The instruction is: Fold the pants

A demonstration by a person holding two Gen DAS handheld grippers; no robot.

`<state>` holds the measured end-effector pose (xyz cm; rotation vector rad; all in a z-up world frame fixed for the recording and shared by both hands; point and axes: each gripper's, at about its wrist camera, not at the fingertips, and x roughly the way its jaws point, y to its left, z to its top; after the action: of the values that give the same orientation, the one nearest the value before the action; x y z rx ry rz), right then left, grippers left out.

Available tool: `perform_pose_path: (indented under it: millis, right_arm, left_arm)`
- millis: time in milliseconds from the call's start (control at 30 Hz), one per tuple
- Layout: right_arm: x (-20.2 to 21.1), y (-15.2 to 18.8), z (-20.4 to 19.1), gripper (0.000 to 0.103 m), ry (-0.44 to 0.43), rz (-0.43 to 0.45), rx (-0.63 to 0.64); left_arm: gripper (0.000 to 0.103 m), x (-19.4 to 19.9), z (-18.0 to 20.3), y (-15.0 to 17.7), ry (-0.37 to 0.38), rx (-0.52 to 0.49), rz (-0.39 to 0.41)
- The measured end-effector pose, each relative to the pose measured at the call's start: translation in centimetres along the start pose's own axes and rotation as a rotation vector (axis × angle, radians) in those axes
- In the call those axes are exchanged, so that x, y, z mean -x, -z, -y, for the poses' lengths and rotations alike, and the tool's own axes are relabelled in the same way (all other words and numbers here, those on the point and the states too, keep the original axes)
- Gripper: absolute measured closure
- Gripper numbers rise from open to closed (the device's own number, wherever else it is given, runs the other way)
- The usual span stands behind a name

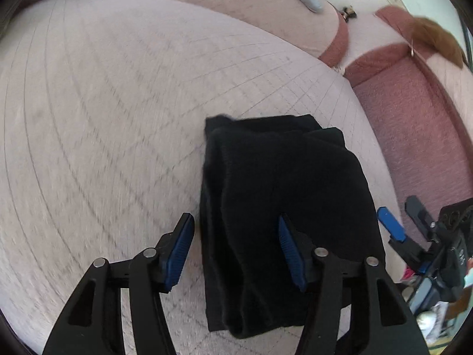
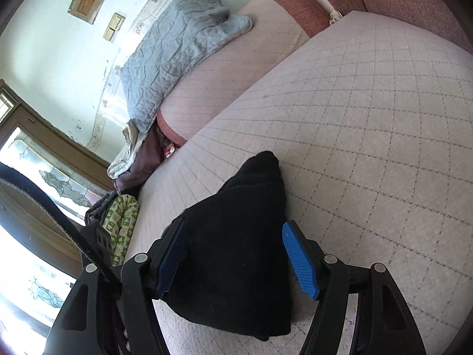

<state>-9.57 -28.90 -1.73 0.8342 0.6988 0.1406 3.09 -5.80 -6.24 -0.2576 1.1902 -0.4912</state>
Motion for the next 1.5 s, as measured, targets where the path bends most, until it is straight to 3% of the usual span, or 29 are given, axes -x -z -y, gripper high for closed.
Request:
perform_pose_path:
  millis: [167, 300, 433, 467, 533, 667, 800, 1000, 1167, 1300, 1500]
  right_arm:
    - [-0.2, -0.3, -2.1, 0.030, 0.103, 0.013, 0.135]
    - [-1.4, -2.8, -4.3, 0.030, 0.155, -0.007, 0.206]
    - [-7.1, -4.2, -5.3, 0.028, 0.319, -0.151, 0.335]
    - [-9.2, -4.1, -4.5, 0.028, 0.376, -0.207, 0.361]
    - [-10.8, -3.7, -3.0, 0.028, 0.423, -0.233, 0.363]
    - [-8.9, -4.3, -1.2, 0.027, 0.325, -0.177, 0.237]
    - [-5.4, -5.2, -1.8, 0.026, 0.265, -0.090, 0.249]
    - [-3.5, -4.6, 0.1, 0.026, 0.176, -0.126, 0.120]
    - [-4.2, -3.0, 1.0, 0.026, 0.112, -0.182, 0.027]
    - [-4.8, -2.3, 0.8, 0.026, 0.129, -0.202, 0.050]
    - [-6.2, -1.5, 1.8, 0.026, 0.121, -0.253, 0.005]
  left_arm:
    - [0.047, 2.2, 0.9, 1.1, 0.016, -0.023, 0.054]
    - [0.047, 4.4, 2.4, 1.6, -0.039, -0.083, 0.105]
    - [0.046, 3.2, 4.0, 1.6, -0.157, -0.141, 0.083]
    - [0.046, 2.3, 4.0, 1.7, -0.186, -0.147, 0.063]
    - [0.042, 1.0, 3.4, 2.3, -0.211, -0.140, 0.033]
    - [0.040, 2.2, 2.2, 2.4, -0.149, -0.073, 0.055]
    - [0.040, 5.0, 1.7, 2.7, -0.066, -0.035, 0.111]
    - [0.030, 6.3, 0.7, 2.1, 0.064, 0.043, 0.133]
    - [0.029, 2.6, 0.5, 0.8, 0.074, 0.071, 0.055]
    - [0.029, 0.8, -0.2, 0.6, 0.031, 0.072, 0.026]
    - [0.025, -0.6, 0.4, 0.0, 0.054, 0.051, 0.010]
